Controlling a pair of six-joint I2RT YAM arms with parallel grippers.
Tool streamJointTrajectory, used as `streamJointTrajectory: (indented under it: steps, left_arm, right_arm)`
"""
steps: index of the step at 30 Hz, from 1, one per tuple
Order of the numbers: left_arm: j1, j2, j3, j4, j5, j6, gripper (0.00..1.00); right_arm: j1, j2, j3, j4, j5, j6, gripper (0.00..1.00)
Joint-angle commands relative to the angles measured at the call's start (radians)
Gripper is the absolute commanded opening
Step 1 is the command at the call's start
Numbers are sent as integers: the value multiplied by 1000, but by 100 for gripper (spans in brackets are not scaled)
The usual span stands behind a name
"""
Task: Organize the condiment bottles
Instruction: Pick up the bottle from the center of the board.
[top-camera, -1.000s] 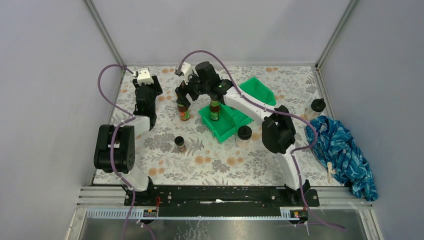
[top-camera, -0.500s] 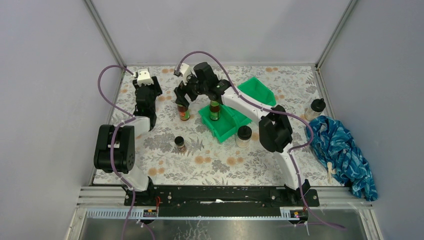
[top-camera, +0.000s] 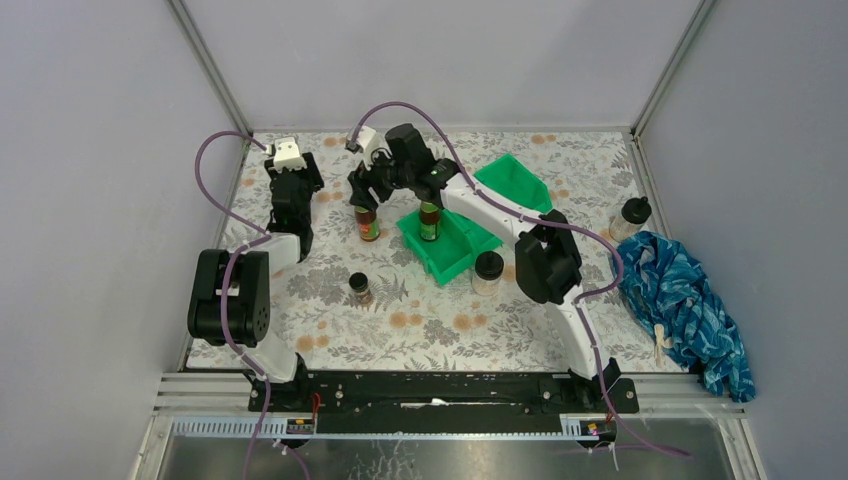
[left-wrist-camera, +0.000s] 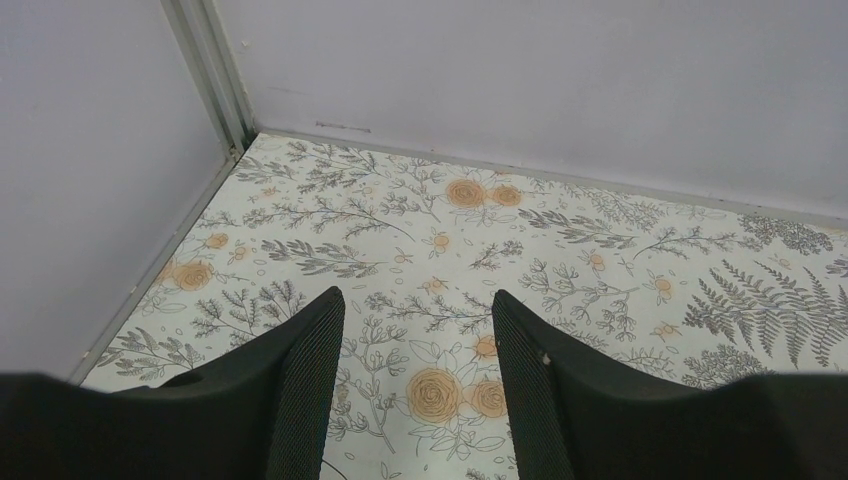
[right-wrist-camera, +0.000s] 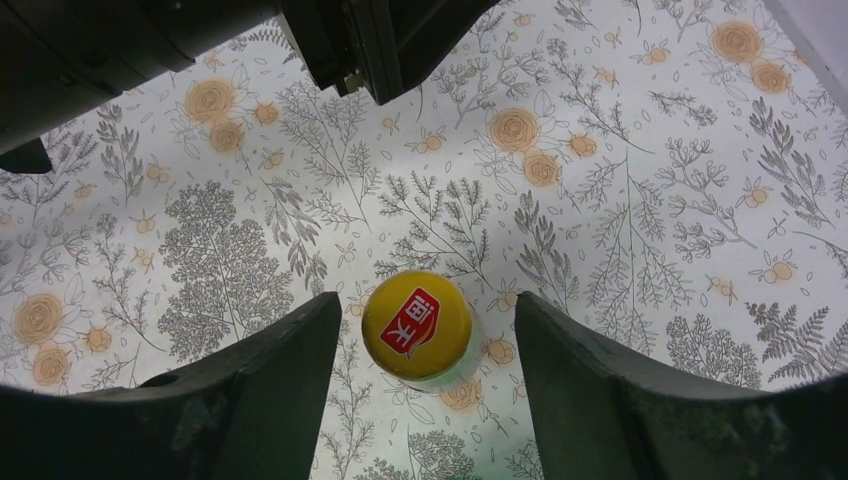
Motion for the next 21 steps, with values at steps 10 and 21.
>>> streamJointTrajectory:
  steps: [10,21]
  left_arm:
    - [-3,-9,-8,77,-31,11,61]
    - [-8,-6,-8,81,-35,16,61]
  right_arm:
    - [11,33,74,16,-36,4,46]
    - [11,33,81,3,-31,-3,0]
